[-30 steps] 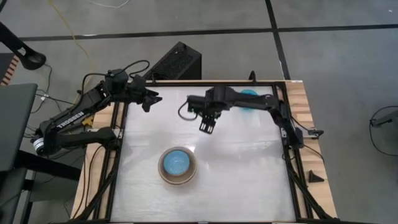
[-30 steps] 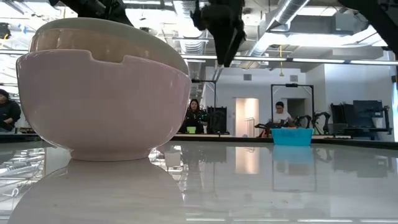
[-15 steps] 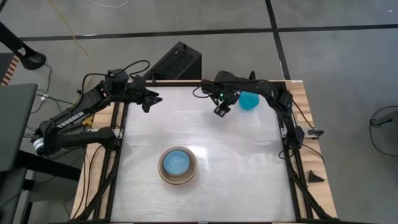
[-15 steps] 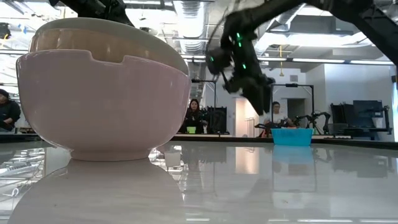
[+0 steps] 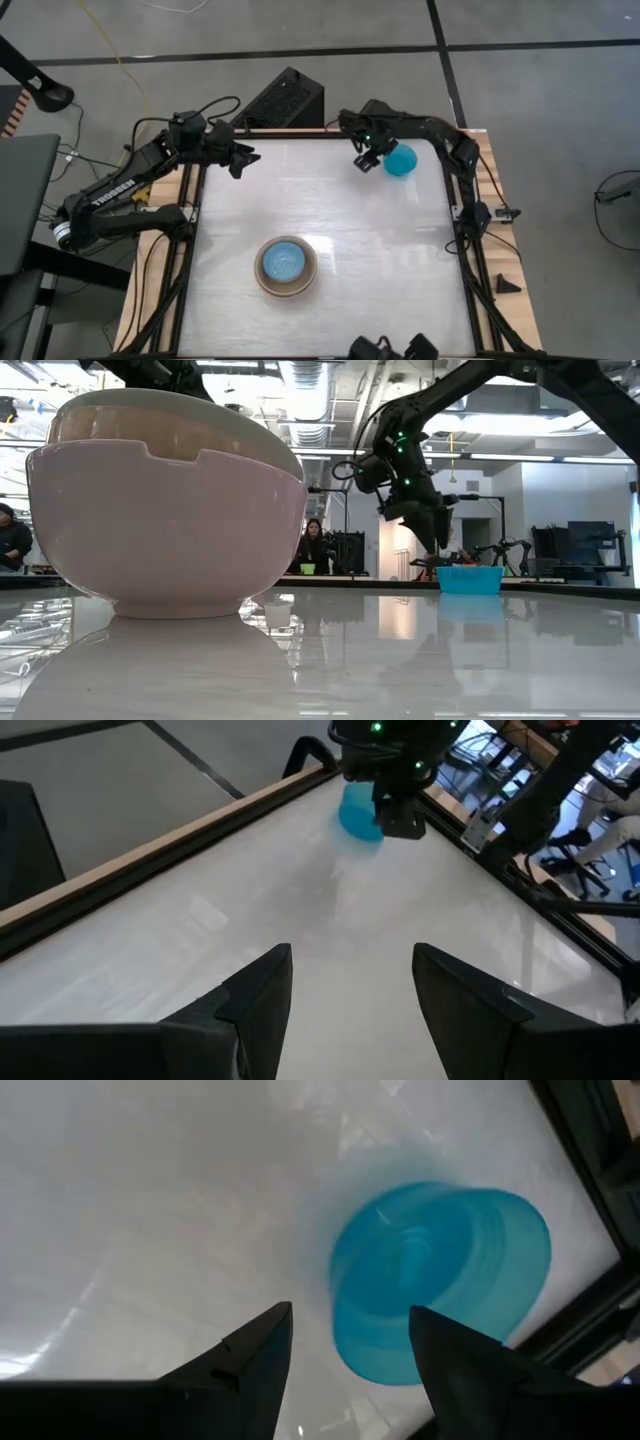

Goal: Nest bowls inside each other
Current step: Stack the blue bowl on top of the blue patterned bowl

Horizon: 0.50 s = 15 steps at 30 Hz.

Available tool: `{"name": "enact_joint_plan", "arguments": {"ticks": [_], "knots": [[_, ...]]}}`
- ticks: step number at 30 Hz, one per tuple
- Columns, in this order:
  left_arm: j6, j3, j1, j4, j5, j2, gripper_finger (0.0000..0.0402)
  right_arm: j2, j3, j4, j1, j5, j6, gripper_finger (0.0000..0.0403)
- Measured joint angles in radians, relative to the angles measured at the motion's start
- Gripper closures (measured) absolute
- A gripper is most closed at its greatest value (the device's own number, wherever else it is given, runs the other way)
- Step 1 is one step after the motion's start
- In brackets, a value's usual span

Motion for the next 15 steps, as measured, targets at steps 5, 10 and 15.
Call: {"name": "enact_joint_plan", "arguments": {"ticks": [5, 10, 15], "knots": [[-0.002, 0.000, 0.000, 0.001, -0.012, 0.000, 0.0205, 0.000, -0.014, -0.022, -0.062, -0.023, 0.000, 0.0167], [-0.002, 0.000, 0.000, 0.002, -0.017, 0.000, 0.0205, 0.000, -0.083, 0.012, -0.106, -0.131, -0.022, 0.0167], [-0.002, 0.000, 0.000, 0.002, -0.019, 0.000, 0.0205, 0.001, -0.196, 0.099, -0.106, -0.219, -0.042, 0.0167]]}}
